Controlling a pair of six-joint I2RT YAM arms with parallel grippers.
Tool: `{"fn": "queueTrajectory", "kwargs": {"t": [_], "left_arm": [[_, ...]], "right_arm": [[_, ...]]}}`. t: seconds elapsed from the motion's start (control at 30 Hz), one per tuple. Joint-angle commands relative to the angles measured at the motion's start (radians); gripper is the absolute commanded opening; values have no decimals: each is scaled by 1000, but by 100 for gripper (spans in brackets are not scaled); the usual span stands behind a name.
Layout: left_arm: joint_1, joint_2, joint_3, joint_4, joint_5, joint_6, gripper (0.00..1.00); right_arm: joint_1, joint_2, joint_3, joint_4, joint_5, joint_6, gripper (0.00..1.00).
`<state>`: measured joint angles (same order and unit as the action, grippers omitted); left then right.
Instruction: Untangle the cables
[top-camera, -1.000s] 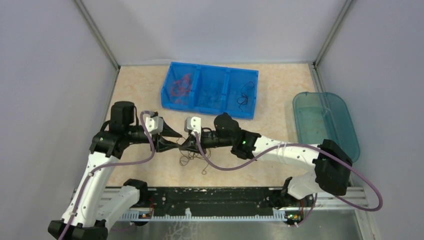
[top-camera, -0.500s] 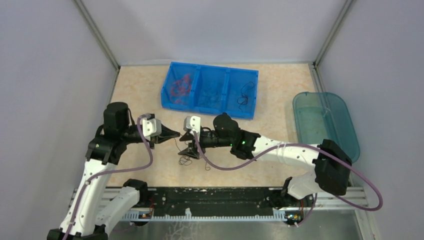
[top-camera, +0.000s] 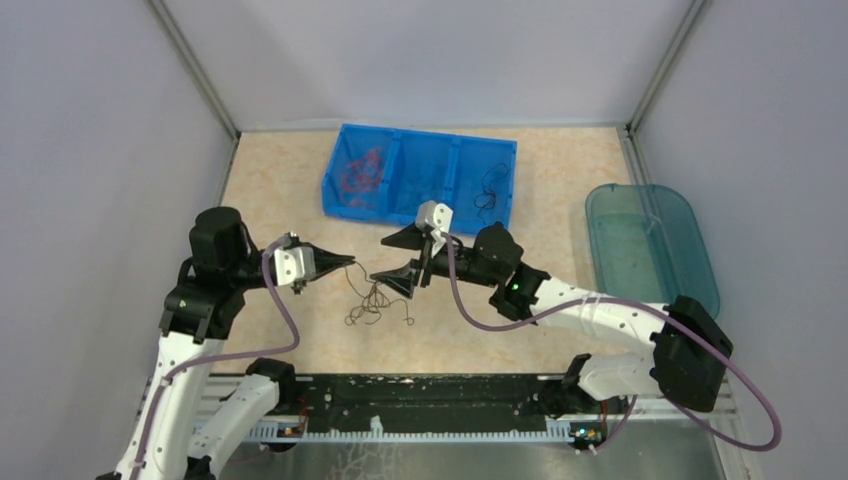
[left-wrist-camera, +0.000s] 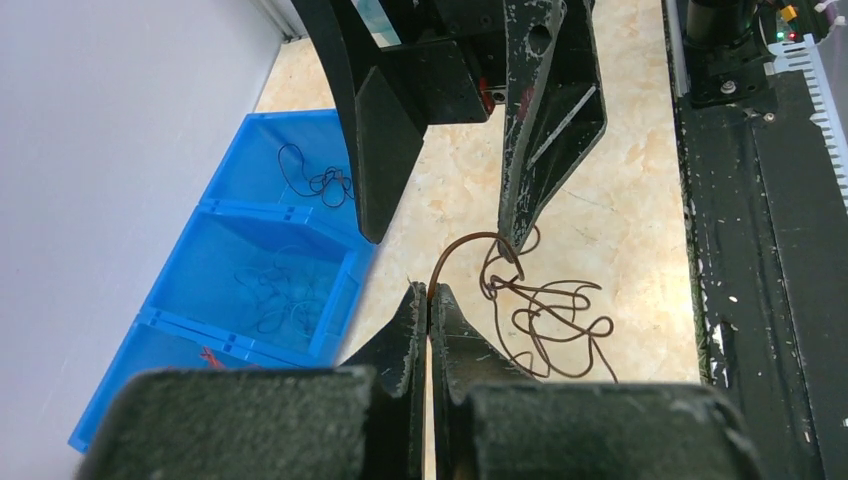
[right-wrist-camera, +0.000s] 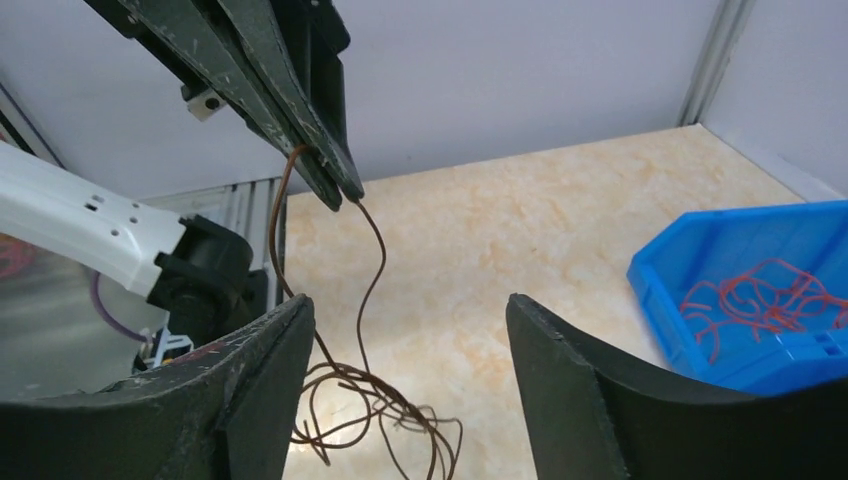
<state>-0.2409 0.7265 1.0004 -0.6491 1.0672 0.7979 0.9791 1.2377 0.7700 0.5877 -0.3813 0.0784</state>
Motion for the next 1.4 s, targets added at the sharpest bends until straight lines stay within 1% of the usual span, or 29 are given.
{"fn": "queueTrajectory", "kwargs": {"t": [0.0, 0.1, 0.27, 0.33, 0.53, 0.57, 0.6, 0.7, 0.73, 0.77, 0.8, 0.83, 0.9, 0.93, 1.0, 1.1, 1.37], "left_arm": [[-6, 0, 44, -9, 12, 12, 0], [-6, 4, 56, -9, 7, -17, 0], [-6, 15, 74, -7, 1, -54, 0], [-6, 20, 80, -7, 2, -58, 0], [-6, 26, 91, 10, 2, -86, 0], [-6, 27, 94, 9, 4, -89, 1], [-6, 28, 96, 10, 4, -94, 1], [-6, 31, 110, 10, 5, -102, 1], [-6, 32, 115, 9, 5, -105, 1], [-6, 33, 120, 9, 8, -111, 1], [-6, 33, 124, 10, 11, -114, 1], [-6, 32, 129, 10, 14, -120, 1], [-6, 31, 132, 10, 20, -133, 1], [-6, 31, 134, 9, 25, -144, 1], [-6, 33, 140, 10, 38, -165, 2], [-6, 40, 160, 10, 58, -213, 2], [-6, 60, 251, 45, 131, -369, 1]], "right_arm": [[4, 14, 59, 94, -42, 36, 69], [6, 24, 47, 108, -55, 36, 67], [28, 9, 12, 126, -57, 5, 72], [38, 4, -1, 144, -57, -4, 72], [60, 53, 46, 146, -55, -17, 64], [67, 62, 53, 147, -43, -23, 61], [74, 75, 62, 140, -20, -31, 55], [96, 103, 113, 58, 90, -73, 24], [104, 110, 126, 34, 149, -85, 15], [110, 113, 130, 24, 208, -94, 11], [114, 113, 126, 26, 250, -104, 10], [121, 111, 120, 32, 298, -119, 10], [133, 111, 111, 32, 382, -156, 17], [138, 115, 109, 30, 419, -172, 19], [148, 124, 108, 25, 485, -196, 19], [150, 133, 80, 55, 526, -214, 20], [150, 160, -28, 144, 547, -217, 23]]}}
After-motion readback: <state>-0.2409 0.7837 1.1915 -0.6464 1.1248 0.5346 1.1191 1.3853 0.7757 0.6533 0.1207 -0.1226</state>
